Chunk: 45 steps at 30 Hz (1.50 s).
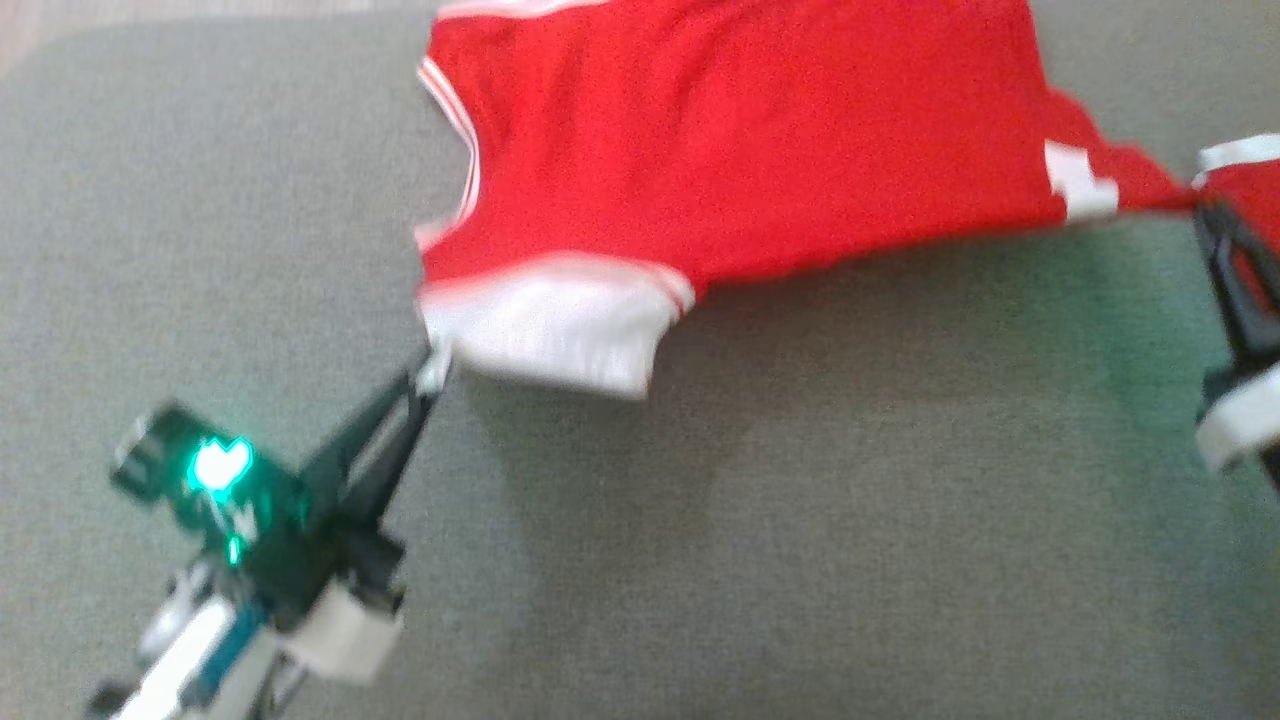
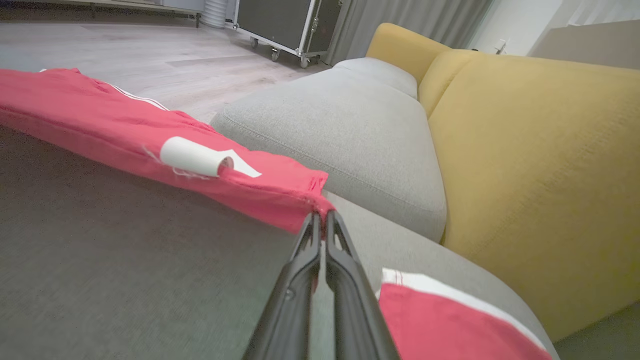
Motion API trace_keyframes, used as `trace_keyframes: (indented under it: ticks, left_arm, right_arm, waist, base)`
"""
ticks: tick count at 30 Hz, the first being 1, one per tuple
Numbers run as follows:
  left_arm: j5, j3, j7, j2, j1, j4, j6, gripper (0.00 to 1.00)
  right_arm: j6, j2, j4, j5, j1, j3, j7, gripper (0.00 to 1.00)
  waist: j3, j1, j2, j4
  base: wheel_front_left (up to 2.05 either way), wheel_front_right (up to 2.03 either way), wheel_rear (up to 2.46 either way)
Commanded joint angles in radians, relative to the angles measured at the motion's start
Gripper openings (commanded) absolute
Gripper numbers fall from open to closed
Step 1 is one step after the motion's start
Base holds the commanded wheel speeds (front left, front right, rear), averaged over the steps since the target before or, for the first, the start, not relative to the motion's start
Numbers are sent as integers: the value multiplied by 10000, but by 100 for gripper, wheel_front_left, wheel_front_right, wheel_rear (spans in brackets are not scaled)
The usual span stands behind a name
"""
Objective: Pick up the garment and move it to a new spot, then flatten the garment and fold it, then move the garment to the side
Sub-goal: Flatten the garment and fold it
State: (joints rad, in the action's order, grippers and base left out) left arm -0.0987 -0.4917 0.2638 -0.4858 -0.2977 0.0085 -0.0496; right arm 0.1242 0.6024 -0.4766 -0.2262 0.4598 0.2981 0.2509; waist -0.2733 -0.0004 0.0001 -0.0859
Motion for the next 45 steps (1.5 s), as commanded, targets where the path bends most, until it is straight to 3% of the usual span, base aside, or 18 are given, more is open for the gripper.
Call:
trace_keyframes:
  ticks: [1,8,14,21,35,45]
  left_arm:
    - [164,383,-20,-550,183,-365,142,0]
    - [187,274,-20,-674,2209,-814,522,0]
    - [249,159,-20,-654,2284,-944,297,0]
    - [433,398,-20,-278,431,-390,45,0]
    - [854,273,-20,360,-3582,1562,-546,0]
    - [1154,76,-20,415,-4474,2606,-322,0]
  right_arm:
    - [65,117,552,162,-600,-273,107,0]
    - [65,56,2062,975,-3481,-1382,72,0]
    - [65,-178,3411,1069,-4695,-2029,-597,0]
    - [65,-431,3376,991,-3911,-2200,-1085,0]
    - [65,-243,1877,968,-1284,-1660,-1068,0]
    - [65,-526,498,1249,204,-1127,-333,0]
  waist:
    - [399,4,-1,145]
    - [828,4,-1,75]
    - [503,4,-1,1]
    - [-107,4,-1,-118]
    - [-1340,4,-1,-209]
    - [-1678,4,-1,-140]
  base:
    - [0,0,0]
    - [0,0,0]
    - [0,0,0]
    - [0,0,0]
    - [0,0,0]
    - [0,0,0]
